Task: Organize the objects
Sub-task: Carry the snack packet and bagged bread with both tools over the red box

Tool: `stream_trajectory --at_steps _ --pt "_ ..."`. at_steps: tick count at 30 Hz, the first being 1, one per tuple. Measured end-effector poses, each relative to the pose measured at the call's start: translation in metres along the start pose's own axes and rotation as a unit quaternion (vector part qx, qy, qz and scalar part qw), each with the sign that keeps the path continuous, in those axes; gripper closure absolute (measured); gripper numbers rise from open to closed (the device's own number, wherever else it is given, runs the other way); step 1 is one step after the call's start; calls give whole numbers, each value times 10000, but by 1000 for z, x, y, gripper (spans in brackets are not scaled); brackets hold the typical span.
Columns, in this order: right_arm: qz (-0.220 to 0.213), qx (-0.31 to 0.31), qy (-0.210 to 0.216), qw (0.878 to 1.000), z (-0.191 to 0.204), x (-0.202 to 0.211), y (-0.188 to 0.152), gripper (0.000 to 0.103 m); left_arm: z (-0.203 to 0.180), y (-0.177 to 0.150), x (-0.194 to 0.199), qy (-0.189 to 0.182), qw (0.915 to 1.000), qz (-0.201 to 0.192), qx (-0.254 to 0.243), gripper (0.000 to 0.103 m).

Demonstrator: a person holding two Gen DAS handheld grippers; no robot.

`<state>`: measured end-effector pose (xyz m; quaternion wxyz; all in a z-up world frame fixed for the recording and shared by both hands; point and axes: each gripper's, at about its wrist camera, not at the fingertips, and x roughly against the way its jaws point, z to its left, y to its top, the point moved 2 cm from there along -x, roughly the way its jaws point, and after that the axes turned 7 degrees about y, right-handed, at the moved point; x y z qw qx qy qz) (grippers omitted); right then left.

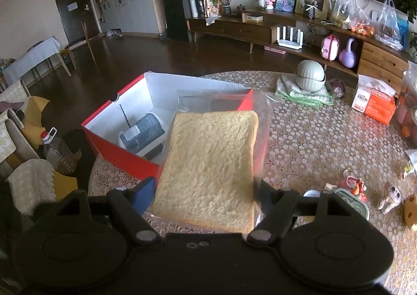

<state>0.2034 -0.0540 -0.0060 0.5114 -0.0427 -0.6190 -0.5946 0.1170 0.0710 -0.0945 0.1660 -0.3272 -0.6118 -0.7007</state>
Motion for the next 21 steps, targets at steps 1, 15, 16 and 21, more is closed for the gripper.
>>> stream_trajectory --at_steps 1,15,16,21 --pt "-1 2 25 10000 0 -1 1 25 6 6 7 24 10000 -61 51 54" --pt "94 239 170 9995 13 -36 27 25 99 83 31 923 9940 -437 393 53" --pt "110 272 158 9994 14 -41 30 25 105 88 26 974 9936 -388 420 53" --pt "220 434 -4 9988 16 -64 38 25 132 105 -2 1229 9911 -128 491 53"
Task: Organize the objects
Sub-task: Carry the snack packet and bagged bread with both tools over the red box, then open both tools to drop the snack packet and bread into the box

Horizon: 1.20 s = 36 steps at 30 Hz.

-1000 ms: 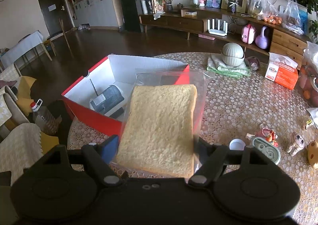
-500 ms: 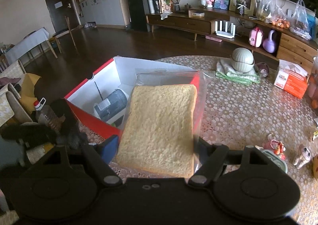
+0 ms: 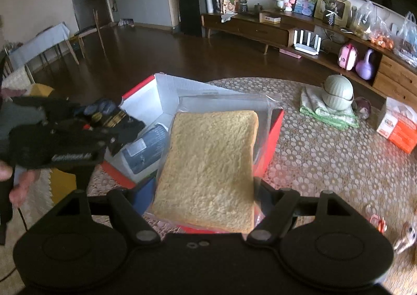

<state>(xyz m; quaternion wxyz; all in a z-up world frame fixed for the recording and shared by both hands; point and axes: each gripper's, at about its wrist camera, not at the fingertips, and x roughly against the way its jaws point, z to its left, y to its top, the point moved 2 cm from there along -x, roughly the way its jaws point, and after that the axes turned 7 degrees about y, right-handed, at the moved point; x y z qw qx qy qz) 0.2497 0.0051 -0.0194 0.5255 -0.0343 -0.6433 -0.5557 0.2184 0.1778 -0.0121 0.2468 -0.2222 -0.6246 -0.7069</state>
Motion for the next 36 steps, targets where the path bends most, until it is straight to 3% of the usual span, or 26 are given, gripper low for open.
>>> stream_trajectory --at_steps 8,16,30,34,36 --pt "262 66 -119 9996 5 -44 18 25 15 18 -60 189 9984 508 181 53" --pt "569 140 -196 9981 9 -78 15 25 24 25 -101 422 9950 861 278 53" --pt "736 94 -206 9970 9 -91 13 23 11 22 -143 409 9880 1490 44 51" --pt "641 41 -196 9977 7 -87 13 23 12 20 -142 495 9881 1451 94 48" --pt "576 10 -168 9982 7 -83 14 23 14 21 -140 496 9886 1409 187 35"
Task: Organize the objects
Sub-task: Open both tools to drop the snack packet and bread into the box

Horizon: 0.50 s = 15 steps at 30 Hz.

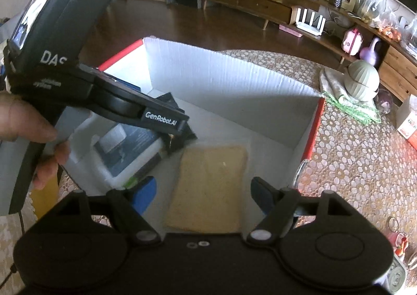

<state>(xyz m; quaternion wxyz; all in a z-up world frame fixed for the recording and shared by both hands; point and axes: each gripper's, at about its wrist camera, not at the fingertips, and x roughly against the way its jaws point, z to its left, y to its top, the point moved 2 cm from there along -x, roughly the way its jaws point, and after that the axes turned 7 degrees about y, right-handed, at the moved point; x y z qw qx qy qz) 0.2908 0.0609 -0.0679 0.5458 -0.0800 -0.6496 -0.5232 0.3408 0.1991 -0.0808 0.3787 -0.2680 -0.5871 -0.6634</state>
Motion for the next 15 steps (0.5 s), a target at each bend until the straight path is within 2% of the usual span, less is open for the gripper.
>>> stream_trajectory --at_steps 7,15 --pt "-267 -106 175 9994 -3 28 -4 22 4 1 22 -23 9995 -277 150 33" --pt "-479 -154 220 9985 -3 65 -16 22 -3 -5 62 -81 9981 -612 88 33"
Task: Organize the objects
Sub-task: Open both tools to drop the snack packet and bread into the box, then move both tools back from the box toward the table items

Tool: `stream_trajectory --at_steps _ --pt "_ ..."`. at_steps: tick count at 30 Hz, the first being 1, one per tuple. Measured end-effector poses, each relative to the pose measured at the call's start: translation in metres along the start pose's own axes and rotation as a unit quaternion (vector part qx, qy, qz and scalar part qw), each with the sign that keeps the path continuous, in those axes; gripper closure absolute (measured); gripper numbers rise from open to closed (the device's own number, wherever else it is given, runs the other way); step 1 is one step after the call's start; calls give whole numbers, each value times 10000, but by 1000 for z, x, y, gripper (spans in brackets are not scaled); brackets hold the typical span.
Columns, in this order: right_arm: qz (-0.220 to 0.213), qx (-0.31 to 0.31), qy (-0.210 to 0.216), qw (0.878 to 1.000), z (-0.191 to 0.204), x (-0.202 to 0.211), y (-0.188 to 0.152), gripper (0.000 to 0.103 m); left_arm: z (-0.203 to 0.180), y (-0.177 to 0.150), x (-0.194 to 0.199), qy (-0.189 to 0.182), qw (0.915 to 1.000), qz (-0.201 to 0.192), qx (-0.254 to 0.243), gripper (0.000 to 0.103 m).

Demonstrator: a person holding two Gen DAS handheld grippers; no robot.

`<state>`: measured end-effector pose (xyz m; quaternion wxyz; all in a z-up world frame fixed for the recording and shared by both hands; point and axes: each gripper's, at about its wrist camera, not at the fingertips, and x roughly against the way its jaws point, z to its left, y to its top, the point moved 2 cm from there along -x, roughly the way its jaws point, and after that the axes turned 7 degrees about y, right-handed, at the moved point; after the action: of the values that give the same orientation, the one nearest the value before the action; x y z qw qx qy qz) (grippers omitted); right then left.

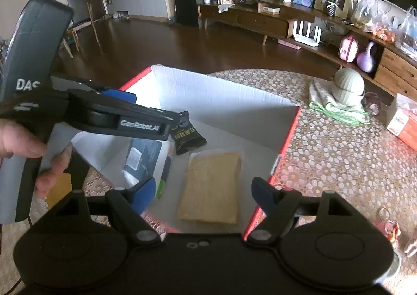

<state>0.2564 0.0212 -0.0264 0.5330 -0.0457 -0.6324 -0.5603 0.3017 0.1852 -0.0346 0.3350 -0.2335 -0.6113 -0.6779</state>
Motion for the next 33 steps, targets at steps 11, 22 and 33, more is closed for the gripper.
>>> stream_trajectory --at_steps 11,22,33 --pt "-360 75 -7 9993 6 63 -17 22 -19 -9 71 -123 9980 -557 -259 33" --pt "-702 26 -135 9974 3 117 -57 20 -47 -30 132 -333 9945 -940 -320 32" --pt "-895 -427 -38 9951 -31 154 -114 17 -77 -69 170 -453 9919 -1151 -286 20"
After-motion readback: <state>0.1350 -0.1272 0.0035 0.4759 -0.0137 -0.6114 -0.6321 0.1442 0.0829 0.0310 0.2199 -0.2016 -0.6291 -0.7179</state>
